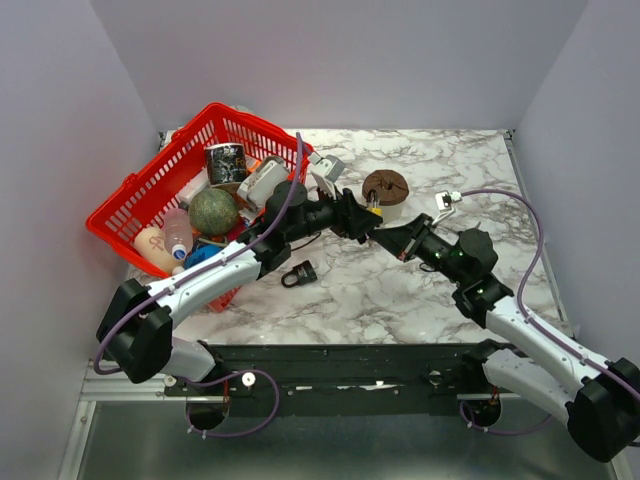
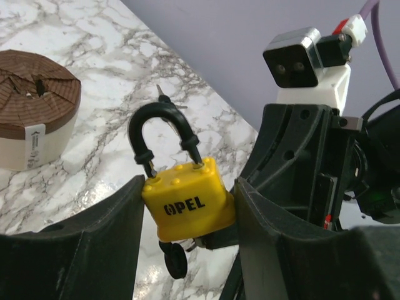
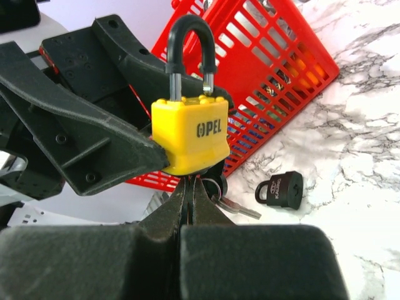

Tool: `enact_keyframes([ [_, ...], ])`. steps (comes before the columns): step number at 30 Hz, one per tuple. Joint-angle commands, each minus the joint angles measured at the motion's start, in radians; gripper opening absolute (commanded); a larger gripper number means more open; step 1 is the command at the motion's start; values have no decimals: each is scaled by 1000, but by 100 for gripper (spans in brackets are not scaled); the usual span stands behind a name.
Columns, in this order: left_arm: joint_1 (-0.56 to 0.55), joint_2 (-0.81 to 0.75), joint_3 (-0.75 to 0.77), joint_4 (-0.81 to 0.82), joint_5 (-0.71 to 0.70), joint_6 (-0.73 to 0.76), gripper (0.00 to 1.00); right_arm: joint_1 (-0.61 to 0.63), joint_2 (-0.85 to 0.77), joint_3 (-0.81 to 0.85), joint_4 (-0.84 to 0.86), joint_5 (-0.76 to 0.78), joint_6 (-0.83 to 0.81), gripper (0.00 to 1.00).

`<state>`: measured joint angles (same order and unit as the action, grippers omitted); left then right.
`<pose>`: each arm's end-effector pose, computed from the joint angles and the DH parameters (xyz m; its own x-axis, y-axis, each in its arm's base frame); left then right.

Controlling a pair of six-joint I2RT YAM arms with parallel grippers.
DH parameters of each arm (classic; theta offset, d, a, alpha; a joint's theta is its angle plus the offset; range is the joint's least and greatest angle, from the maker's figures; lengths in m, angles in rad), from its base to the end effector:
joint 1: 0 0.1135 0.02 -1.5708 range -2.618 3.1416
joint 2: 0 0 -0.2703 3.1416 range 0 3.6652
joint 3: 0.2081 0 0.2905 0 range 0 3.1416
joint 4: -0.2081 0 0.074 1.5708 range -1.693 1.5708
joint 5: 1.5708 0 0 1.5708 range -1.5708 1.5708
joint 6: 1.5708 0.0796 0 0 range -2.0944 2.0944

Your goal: Unlock with the key

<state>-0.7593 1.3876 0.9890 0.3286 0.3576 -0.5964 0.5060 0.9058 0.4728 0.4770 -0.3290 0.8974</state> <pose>0.2740 -0.2985 0.3139 -0.5464 -0.2068 -0.8116 0.7146 0.3903 -0.5805 0.2373 0.1609 0.2680 -0.5553 0.5381 -0.6341 -0.4922 0.4020 0.7721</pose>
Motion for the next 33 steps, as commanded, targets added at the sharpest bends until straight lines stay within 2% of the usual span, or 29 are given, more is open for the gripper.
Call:
enact_keyframes([
  [1, -44, -32, -33, -31, 211, -26, 0, -38, -27, 24, 156, 93, 28, 1],
  [12, -44, -35, -33, -32, 215, -25, 0, -49, -33, 29, 128, 87, -8, 1],
  [15, -43, -35, -16, -121, 132, 1, 0, -49, -24, 43, 65, 65, -63, 1],
  [18, -35, -35, 2, -198, 38, 17, 0, -49, -22, 46, -9, 36, -106, 7],
  [21, -17, -30, 2, -218, 5, 10, 0, -47, -54, 17, -72, 30, -138, 23],
  [22, -15, -29, 2, -224, -6, 12, 0, -49, -67, 9, -87, 31, -146, 35],
  [24, -6, -25, 5, -241, -25, 18, 0, -49, -105, -13, -136, 30, -169, 50],
  [25, -3, -22, 4, -244, -37, 18, 0, -49, -117, -20, -149, 28, -176, 61],
  [28, 9, -15, 2, -241, -29, 20, 0, -49, -169, -43, -199, 38, -186, 71],
  [33, 9, -12, 2, -218, 38, 62, 0, -49, -228, -39, -262, 54, -207, 79],
])
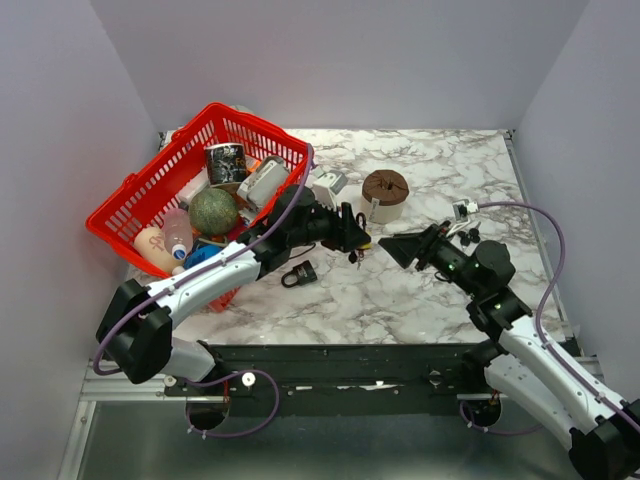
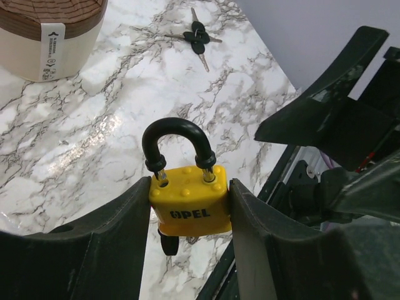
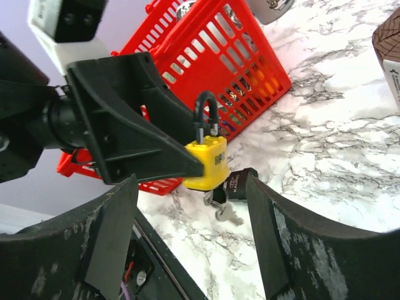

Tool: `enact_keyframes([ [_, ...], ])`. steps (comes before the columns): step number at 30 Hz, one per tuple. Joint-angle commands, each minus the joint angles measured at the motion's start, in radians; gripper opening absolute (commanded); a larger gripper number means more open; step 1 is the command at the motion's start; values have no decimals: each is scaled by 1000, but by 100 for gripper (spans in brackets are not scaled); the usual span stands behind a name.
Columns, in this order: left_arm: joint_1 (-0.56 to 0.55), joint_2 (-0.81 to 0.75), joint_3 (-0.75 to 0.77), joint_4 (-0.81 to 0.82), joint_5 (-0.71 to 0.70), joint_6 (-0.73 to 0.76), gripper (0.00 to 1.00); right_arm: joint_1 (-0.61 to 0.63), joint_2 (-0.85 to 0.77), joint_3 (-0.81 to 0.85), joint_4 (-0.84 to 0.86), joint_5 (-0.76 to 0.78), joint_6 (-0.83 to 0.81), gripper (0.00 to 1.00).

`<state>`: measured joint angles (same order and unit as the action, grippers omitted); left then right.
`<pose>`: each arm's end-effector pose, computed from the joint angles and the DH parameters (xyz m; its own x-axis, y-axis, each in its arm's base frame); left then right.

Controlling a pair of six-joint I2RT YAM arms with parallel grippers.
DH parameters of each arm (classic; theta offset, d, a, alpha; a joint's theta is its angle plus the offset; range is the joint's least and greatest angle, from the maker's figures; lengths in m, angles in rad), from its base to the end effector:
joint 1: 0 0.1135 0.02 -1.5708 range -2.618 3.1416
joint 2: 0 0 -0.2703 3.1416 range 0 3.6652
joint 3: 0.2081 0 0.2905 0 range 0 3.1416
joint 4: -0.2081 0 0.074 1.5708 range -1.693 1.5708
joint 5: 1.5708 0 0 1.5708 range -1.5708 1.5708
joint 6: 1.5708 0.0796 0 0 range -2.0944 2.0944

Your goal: Unlock with the key

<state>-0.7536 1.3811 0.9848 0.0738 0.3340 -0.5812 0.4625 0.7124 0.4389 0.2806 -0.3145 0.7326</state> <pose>0.2709 -0.2899 0.2773 -0.6726 -0.0802 -0.7357 0.6029 0.5171 -0.6076 0.2172 0.1358 0.2723 -0.4642 0.4792 -0.7449 -0.5255 0.5280 0.6672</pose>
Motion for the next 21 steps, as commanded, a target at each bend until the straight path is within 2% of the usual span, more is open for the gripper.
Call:
enact_keyframes([
  [1, 5, -16, 3, 35, 77, 63, 0, -5, -36, 26, -86, 38, -50, 80],
  [5, 5, -88, -41, 29, 148, 170, 0, -4, -15, 121, -202, -7, -137, 80],
  [7, 5, -144, -70, 12, 253, 265, 0, -5, -10, 147, -239, -40, -218, 80],
  [10, 5, -215, -119, 3, 368, 320, 0, -5, -7, 176, -264, -132, -294, 80],
  [13, 7, -243, -140, 11, 527, 337, 0, -5, 16, 204, -252, -302, -347, 80],
  [15, 7, -237, -137, 9, 580, 334, 0, -5, 44, 219, -245, -383, -366, 80],
  [18, 7, -223, -120, -31, 536, 353, 0, -4, 65, 231, -248, -393, -351, 80],
  [21, 7, -223, -112, -71, 427, 388, 0, 8, 87, 245, -261, -324, -312, 80],
])
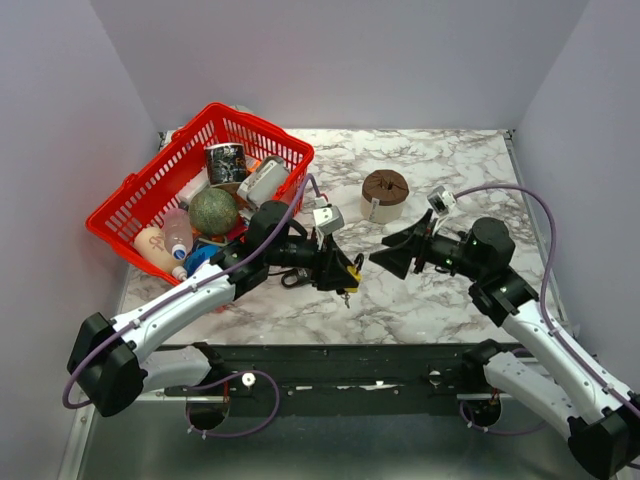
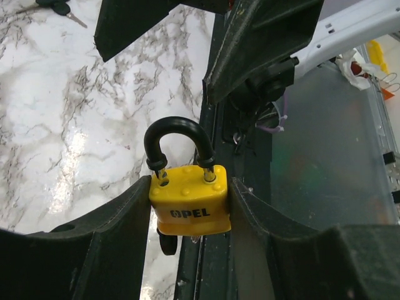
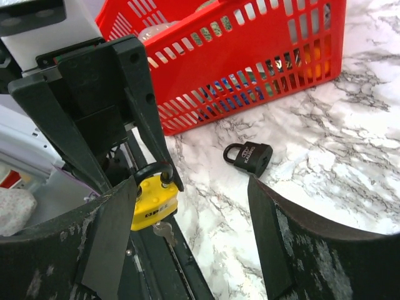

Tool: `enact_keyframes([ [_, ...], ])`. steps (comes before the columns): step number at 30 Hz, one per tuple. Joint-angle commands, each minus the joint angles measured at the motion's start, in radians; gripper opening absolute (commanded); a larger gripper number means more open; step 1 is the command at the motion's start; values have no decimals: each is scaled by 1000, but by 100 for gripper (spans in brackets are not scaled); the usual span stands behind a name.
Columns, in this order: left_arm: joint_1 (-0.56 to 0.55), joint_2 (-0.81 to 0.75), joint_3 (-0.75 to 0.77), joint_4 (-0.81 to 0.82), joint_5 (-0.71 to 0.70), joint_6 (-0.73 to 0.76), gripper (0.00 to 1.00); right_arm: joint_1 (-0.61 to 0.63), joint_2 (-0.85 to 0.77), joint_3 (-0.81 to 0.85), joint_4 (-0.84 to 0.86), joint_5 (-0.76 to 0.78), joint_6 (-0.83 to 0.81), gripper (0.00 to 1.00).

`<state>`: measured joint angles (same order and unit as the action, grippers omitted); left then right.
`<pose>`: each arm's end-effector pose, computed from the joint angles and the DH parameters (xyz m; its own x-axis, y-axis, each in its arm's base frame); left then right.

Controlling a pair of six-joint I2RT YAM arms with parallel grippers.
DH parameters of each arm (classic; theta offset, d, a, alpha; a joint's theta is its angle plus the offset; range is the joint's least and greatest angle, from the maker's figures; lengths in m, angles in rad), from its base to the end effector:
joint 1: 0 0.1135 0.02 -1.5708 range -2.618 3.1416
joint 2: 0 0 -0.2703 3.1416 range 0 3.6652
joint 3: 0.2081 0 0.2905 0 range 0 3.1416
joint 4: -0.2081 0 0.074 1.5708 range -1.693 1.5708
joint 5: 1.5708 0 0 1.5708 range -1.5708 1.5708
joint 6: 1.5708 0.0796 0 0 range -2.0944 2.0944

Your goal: Unlock with the key

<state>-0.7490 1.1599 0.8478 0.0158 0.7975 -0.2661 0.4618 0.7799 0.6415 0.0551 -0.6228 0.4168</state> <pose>0.1992 -0.2630 0.2933 -0.4632 0.1798 -0.8678 0.8863 0.0962 -0.4531 0.2083 0.1555 0.3123 -0.4253 0.1556 -0.8916 -0.7766 0.4431 0.4478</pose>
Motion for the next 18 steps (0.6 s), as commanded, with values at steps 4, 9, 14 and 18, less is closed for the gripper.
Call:
enact_keyframes([
  [4, 2, -12, 19, -13, -118, 76, 0, 57, 41, 43, -18, 63, 31, 80],
  [9, 2, -17, 19, -36, -137, 91, 0, 124, 93, 56, -14, 118, 37, 78],
  [14, 2, -11, 19, -20, 15, 76, 0, 132, 93, 46, 52, 65, -24, 80],
  [18, 2, -2, 37, -28, 109, 87, 0, 132, 99, 84, 34, -62, -123, 83],
])
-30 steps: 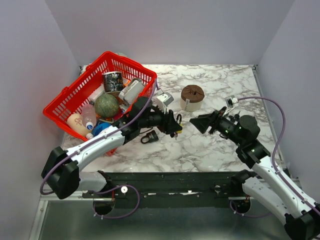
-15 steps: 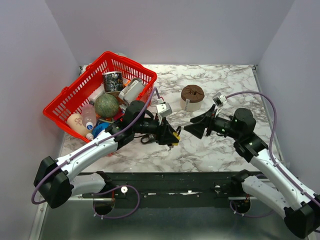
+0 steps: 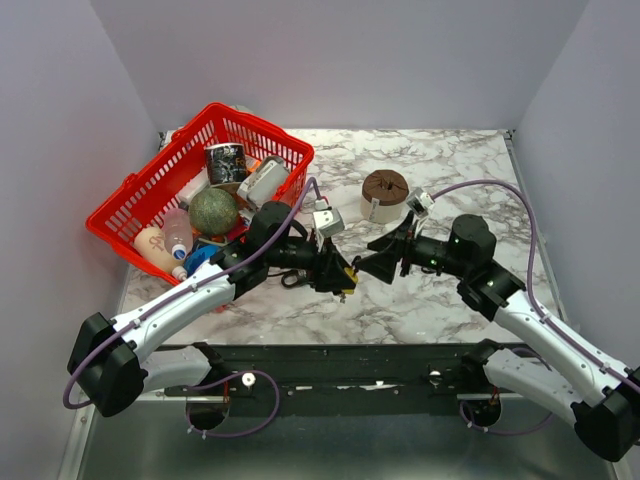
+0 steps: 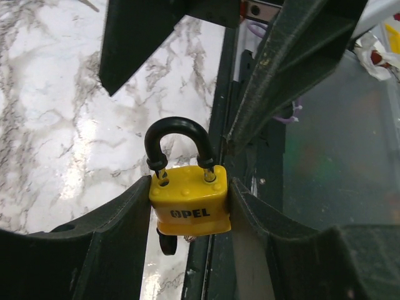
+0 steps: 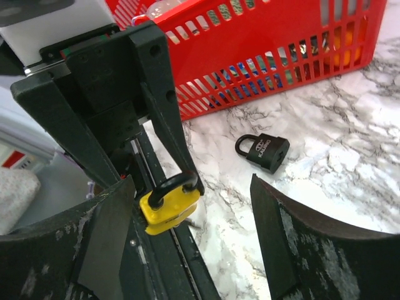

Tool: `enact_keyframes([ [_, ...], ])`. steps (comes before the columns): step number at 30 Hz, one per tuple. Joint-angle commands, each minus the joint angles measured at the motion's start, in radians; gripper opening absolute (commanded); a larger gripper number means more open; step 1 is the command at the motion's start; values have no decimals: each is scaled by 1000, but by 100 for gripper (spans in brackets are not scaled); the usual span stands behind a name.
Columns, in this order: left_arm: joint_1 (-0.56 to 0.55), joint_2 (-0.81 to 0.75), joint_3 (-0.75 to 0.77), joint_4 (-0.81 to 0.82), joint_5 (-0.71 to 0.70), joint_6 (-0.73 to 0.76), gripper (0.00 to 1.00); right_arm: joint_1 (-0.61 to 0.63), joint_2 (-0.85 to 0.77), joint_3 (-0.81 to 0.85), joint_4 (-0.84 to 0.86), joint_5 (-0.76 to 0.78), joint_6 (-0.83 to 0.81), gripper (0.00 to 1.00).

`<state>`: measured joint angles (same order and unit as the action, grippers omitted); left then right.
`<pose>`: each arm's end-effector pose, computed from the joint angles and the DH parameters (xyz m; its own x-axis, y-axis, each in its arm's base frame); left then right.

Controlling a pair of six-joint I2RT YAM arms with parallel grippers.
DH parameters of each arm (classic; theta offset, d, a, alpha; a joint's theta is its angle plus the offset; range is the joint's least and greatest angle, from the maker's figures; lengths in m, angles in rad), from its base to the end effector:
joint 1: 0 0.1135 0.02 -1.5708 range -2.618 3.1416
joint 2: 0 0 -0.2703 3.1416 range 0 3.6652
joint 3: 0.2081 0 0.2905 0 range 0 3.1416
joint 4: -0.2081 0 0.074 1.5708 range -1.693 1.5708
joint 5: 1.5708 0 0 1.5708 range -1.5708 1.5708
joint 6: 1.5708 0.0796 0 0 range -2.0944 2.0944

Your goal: Unlock with the key

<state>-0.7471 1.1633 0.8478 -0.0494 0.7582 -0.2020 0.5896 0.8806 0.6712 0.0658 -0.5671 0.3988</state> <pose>0.2011 -0.2609 0.2835 -0.4500 0.2183 -0.8659 0.8925 0.1429 -0.4278 0.2074 0.1902 0.3014 -0.4633 0.0841 -0.8822 -0.7932 0.4045 0.4552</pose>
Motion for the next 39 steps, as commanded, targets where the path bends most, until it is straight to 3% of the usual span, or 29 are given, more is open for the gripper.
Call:
enact_keyframes([
  [1, 0, -4, 40, 34, 165, 24, 0, 4, 6, 73, 3, -141, -123, 83],
  [9, 3, 1, 60, 10, 274, 29, 0, 4, 69, 131, -64, -391, -199, 82],
  [16, 22, -8, 56, 19, 245, 23, 0, 4, 83, 122, -98, -511, -181, 69],
  [20, 34, -16, 50, 31, 228, 16, 0, 6, 66, 116, -164, -491, -210, 54],
  [25, 35, -10, 50, 31, 227, 13, 0, 4, 58, 110, -189, -459, -219, 43],
  [29, 37, -8, 54, 13, 199, 29, 0, 6, 67, 123, -199, -436, -218, 27],
  [35, 35, -13, 59, -38, 40, 65, 0, 4, 84, 148, -239, -327, -196, 7],
  [39, 22, -11, 59, -64, -97, 70, 0, 4, 103, 163, -279, -185, -163, 1],
])
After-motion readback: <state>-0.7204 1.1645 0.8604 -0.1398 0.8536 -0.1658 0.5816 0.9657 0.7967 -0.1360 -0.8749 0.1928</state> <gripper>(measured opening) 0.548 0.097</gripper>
